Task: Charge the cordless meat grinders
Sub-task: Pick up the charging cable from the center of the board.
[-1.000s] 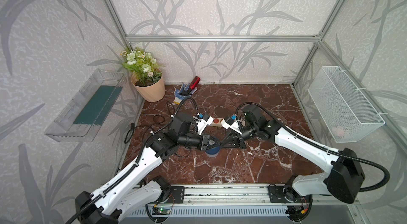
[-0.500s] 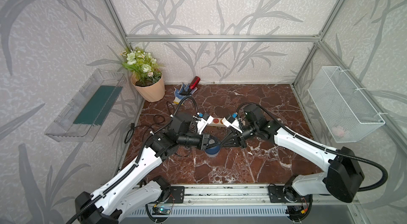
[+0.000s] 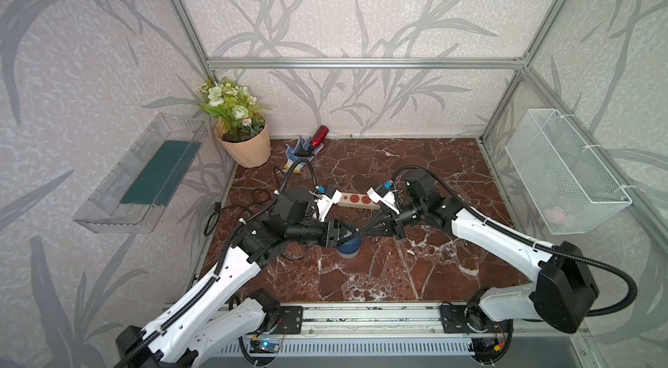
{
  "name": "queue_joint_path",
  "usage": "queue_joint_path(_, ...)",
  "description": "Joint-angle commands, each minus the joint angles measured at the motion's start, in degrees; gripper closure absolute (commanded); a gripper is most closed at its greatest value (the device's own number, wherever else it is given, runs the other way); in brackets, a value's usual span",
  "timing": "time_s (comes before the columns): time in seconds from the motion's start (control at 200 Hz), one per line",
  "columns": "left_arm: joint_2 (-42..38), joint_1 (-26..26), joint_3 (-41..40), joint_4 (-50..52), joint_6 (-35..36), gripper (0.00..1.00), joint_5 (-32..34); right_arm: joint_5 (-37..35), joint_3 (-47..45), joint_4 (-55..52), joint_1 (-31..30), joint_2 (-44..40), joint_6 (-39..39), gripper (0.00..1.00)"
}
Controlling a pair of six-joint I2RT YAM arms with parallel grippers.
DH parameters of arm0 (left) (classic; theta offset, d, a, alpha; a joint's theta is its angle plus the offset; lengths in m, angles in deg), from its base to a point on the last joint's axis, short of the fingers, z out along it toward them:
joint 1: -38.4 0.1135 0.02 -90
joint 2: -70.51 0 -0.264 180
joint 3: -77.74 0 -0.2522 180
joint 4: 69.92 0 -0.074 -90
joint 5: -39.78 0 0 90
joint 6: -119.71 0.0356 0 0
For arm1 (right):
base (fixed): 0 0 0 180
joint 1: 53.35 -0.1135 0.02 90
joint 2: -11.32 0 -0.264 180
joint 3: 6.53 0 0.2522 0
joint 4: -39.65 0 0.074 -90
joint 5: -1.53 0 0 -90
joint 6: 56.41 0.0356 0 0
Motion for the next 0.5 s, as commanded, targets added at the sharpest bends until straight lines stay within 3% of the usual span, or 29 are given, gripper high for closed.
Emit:
queue_joint_path(0.0,-1.39,1.99,4.15,6.43,0.82,0.2,8.45,-3.07,-2.72,-0.95,2.0,-1.32,3.18,1.0)
queue_joint_path(0.15,-0.84,2.34,4.93,8.58,7.43,0.13,8.95,-7.46,-3.27,-6.41,2.15,0.55,3.57,1.0)
queue_joint_path(0.27,1.65,1.85,5.17,13.89,15.47,0.13,15.85,-8.94,-3.61,-5.7,2.13,3.15,6.25,1.0)
queue_joint_path(0.395,5.8,-3.1,3.88,15.17,20.78,0.13,25.07,-9.46,-3.6,-5.52,2.15,5.02,7.67,1.0)
queue_joint_path(0.495,8.79,-6.6,1.83,12.59,23.57,0.13,27.31,-10.29,-3.62,-6.72,2.32,5.85,7.57,1.0)
